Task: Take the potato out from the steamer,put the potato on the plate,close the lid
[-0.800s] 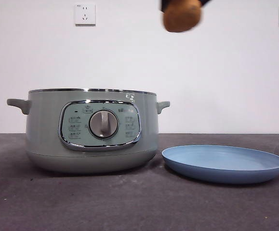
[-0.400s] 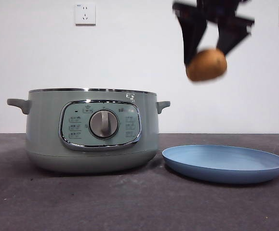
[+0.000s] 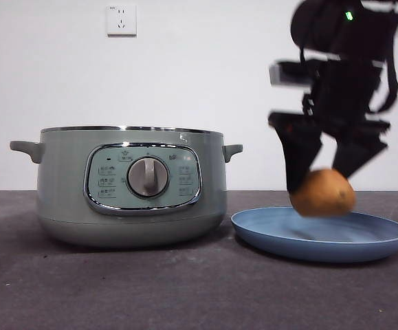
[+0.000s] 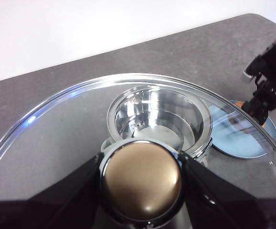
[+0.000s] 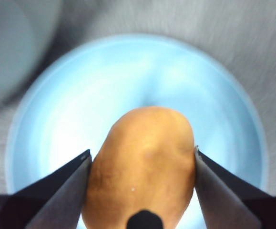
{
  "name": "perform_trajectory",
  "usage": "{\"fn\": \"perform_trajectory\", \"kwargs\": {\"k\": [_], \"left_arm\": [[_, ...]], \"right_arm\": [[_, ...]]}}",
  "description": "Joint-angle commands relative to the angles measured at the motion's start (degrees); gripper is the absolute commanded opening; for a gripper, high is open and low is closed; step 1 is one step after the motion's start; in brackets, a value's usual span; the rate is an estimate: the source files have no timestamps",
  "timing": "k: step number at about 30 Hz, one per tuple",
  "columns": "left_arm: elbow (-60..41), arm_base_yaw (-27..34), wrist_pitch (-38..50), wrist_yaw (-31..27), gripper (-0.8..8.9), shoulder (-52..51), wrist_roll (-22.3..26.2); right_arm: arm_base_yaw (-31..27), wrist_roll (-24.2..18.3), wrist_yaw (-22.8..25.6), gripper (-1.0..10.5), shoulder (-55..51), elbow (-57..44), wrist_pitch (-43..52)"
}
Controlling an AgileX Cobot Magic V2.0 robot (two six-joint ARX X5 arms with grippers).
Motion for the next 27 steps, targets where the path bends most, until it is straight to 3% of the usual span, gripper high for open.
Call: {"fn": "perform_trajectory", "kwargs": {"k": [1, 11, 14, 16, 19, 21, 27], "left_arm": [[0.8, 0.2, 2.9, 0.3, -0.12, -0.1, -0.6], [0.8, 0.2, 3.2, 0.6, -0.12, 2.6, -0.5], [0.8, 0.1, 4.0, 3.0, -0.12, 3.8, -0.5], [0.8, 0.0, 5.3, 4.3, -0.12, 4.9, -0.5], [0.8, 0.0, 7.0, 5.0, -0.12, 6.7, -0.4], [0.8, 0.0, 8.0, 6.0, -0.12, 8.3, -0.1], [0.8, -0.4, 12.3, 9.2, -0.12, 14.4, 0.6]], "right_arm": [[-0.6, 1.0, -1.1, -0.2, 0.6, -4.0, 4.7], [-2.2, 1.0, -2.1, -0.2, 0.7, -8.2, 10.7], [-2.6, 1.3, -2.1, -0.1, 0.7, -8.2, 10.6], [-2.8, 1.9, -2.1, 1.2, 0.7, -8.2, 10.5], [-2.8, 2.3, -2.1, 4.6, 0.7, -8.2, 10.5], [-2.8, 2.3, -2.1, 6.1, 0.7, -8.1, 10.6], [-2.8, 2.3, -2.1, 6.3, -0.4, -8.1, 10.6]]}}
